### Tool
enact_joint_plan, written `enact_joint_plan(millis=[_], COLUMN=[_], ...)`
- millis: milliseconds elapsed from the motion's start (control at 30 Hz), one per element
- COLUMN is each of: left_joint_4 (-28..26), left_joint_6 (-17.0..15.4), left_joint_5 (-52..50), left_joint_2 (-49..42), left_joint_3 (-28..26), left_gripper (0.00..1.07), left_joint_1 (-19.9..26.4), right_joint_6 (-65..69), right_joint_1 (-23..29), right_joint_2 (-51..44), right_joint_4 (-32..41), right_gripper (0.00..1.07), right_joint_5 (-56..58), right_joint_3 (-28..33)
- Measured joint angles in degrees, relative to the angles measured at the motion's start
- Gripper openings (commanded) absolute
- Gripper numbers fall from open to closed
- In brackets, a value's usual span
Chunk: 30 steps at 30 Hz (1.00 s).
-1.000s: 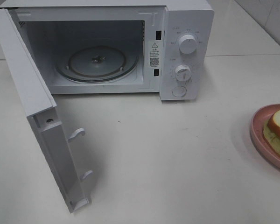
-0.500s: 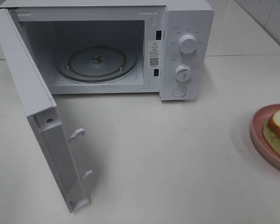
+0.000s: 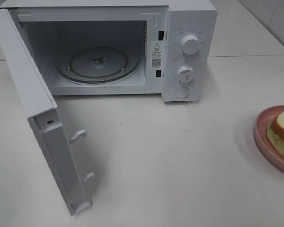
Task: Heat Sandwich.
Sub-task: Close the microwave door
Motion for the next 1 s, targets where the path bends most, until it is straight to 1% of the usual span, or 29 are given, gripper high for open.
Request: enact_joint_plan(millis=[133, 1000], left_joint_4=[0.0, 0.0], left_joint_6=[0.0, 0.0], left_joint_5=[0.0, 0.0], left_joint_2=[0.0, 0.0], left_joint_3=[0.0, 0.0], left_gripper=[1.01, 1.01], left_joint_1=[0.0, 0.0], right_joint_6=[-0.17, -0.4], right_joint_1=[-0.11, -0.11], right_joint_2=[-2.35, -2.35], right_joint_4=[0.0, 0.06], right_gripper=[0.76, 0.76], right_joint_5=[0.57, 0.69], right_joint_3=[0.06, 0.06])
